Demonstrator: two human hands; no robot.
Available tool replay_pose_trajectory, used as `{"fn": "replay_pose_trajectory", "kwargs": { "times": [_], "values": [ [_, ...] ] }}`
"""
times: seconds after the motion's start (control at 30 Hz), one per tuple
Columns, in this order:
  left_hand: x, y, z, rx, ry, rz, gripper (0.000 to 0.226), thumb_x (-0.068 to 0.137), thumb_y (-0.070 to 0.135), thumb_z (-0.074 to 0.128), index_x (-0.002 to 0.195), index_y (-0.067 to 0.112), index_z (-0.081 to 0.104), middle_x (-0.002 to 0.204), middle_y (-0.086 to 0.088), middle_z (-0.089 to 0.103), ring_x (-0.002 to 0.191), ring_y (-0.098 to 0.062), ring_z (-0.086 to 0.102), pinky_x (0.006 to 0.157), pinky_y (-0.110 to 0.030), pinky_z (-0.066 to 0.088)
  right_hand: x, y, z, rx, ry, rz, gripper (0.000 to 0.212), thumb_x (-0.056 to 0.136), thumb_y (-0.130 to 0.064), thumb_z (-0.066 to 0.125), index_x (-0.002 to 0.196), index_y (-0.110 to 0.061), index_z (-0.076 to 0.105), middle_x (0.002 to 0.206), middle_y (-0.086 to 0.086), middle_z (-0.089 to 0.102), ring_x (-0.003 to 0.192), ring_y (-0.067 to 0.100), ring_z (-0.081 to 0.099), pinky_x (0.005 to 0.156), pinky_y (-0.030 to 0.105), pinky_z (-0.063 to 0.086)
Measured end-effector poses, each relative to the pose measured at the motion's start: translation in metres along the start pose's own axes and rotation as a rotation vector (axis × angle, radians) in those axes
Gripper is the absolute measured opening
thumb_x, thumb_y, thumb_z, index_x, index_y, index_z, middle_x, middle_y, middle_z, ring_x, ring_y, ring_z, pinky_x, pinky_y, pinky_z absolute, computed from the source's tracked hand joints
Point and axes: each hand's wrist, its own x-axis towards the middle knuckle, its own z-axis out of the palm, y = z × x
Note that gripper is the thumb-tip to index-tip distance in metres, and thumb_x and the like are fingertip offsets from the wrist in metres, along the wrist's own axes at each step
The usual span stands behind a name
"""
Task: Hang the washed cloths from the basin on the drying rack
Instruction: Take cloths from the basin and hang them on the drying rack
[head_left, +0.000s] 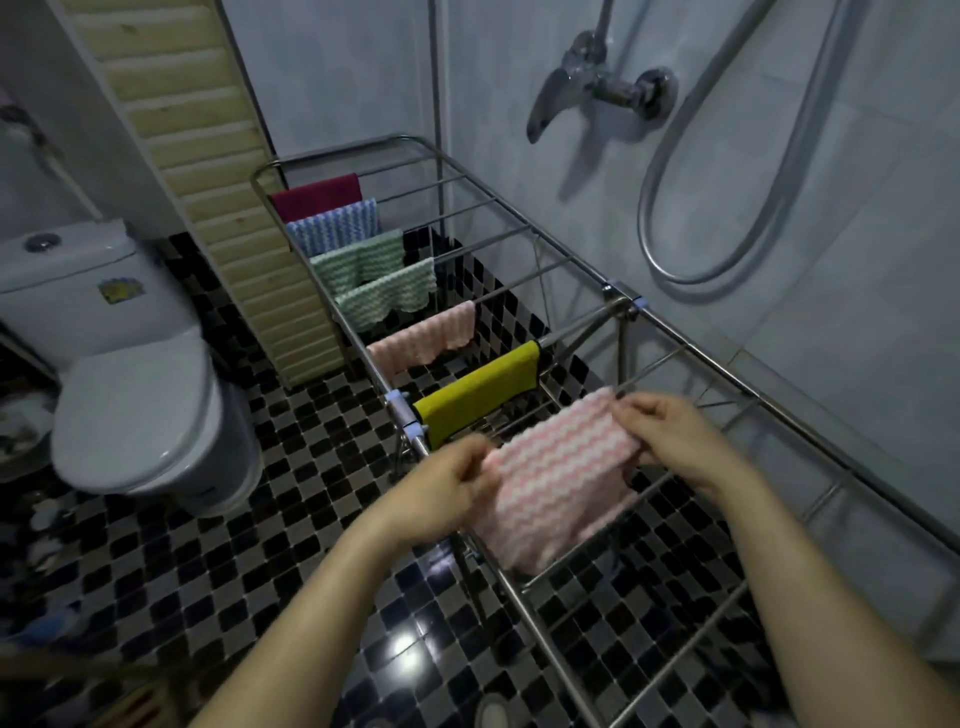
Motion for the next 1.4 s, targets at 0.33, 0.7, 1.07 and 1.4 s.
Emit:
{"fn": "replay_pose_trajectory", "kwargs": {
  "times": [0.33, 0.7, 1.07, 1.4],
  "values": [
    [0.031, -0.029, 0.006, -0.043, 0.473, -0.101, 0.008, 0.097, 0.022, 0.052, 0.094, 0.023, 0.059, 0.090, 0.004, 0.063, 0.080, -0.018, 0.062, 0.062, -0.032, 0.052, 0.043, 0.022, 0.024, -0.050, 0.006, -0.034, 0.008, 0.087, -0.017, 0.069, 0.081, -0.012, 0.069, 0.075, 0.005, 0.068, 0.068, 0.015, 0.062, 0.063, 0.029, 0.053],
    [0.047, -0.049, 0.019, 0.537, 0.502, -0.094, 0.028, 0.087, 0.029, 0.067, 0.115, 0.026, 0.061, 0.115, 0.005, 0.059, 0.098, -0.016, 0.061, 0.078, -0.032, 0.053, 0.075, 0.026, 0.053, -0.608, 0.108, -0.249, 0.043, 0.091, -0.019, 0.063, 0.133, -0.019, 0.055, 0.140, 0.003, 0.050, 0.131, 0.025, 0.042, 0.107, 0.035, 0.037],
    [0.043, -0.060, 0.035, 0.746, 0.457, -0.010, 0.014, 0.088, 0.036, 0.065, 0.089, 0.022, 0.065, 0.081, 0.002, 0.067, 0.078, -0.017, 0.061, 0.063, -0.025, 0.040, 0.082, 0.019, 0.038, -0.865, -0.266, -0.224, 0.032, 0.090, -0.024, 0.066, 0.122, -0.023, 0.066, 0.125, -0.001, 0.065, 0.113, 0.015, 0.061, 0.098, 0.031, 0.048],
    [0.043, -0.060, 0.037, 0.718, 0.476, 0.014, 0.013, 0.092, 0.033, 0.059, 0.095, 0.023, 0.068, 0.087, 0.004, 0.068, 0.086, -0.016, 0.060, 0.071, -0.027, 0.047, 0.079, 0.033, 0.030, -0.653, 0.100, -0.343, 0.019, 0.086, -0.016, 0.070, 0.105, -0.016, 0.073, 0.104, 0.001, 0.065, 0.095, 0.015, 0.060, 0.081, 0.022, 0.044]
  ]
}}
